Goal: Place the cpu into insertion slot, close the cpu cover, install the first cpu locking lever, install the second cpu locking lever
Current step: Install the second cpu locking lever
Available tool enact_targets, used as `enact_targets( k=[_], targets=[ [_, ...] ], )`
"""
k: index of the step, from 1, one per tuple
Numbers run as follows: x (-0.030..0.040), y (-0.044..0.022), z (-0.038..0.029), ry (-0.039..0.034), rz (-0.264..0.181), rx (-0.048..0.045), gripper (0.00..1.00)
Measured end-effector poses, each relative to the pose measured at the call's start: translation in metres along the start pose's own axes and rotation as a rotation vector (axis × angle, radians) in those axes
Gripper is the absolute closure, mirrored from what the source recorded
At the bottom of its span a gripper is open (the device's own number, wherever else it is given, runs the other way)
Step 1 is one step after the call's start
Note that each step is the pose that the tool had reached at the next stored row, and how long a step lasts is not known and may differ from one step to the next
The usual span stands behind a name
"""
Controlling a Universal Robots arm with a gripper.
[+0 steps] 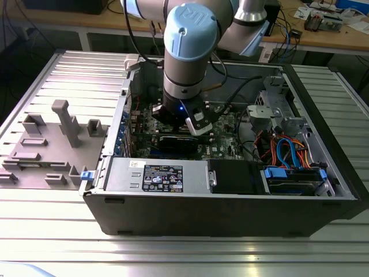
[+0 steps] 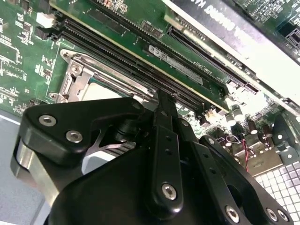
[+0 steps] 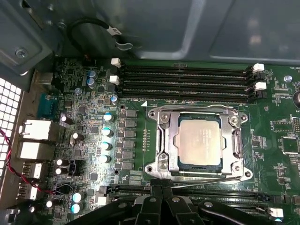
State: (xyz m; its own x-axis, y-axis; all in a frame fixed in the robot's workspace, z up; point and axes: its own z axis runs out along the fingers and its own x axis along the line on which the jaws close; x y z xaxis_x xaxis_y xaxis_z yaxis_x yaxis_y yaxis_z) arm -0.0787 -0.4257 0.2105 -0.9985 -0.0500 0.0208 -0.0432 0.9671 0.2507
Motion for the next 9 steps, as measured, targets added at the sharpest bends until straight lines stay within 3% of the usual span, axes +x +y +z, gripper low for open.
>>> enact_targets(
  k=[5,9],
  targets=[
    [0.0016,-0.0014,0.0032,-0.0001,0.0,-0.0028,0.89],
    [0.0049,-0.0021,0.0066,-0.0006,0.0,-0.0152,0.89]
  ],
)
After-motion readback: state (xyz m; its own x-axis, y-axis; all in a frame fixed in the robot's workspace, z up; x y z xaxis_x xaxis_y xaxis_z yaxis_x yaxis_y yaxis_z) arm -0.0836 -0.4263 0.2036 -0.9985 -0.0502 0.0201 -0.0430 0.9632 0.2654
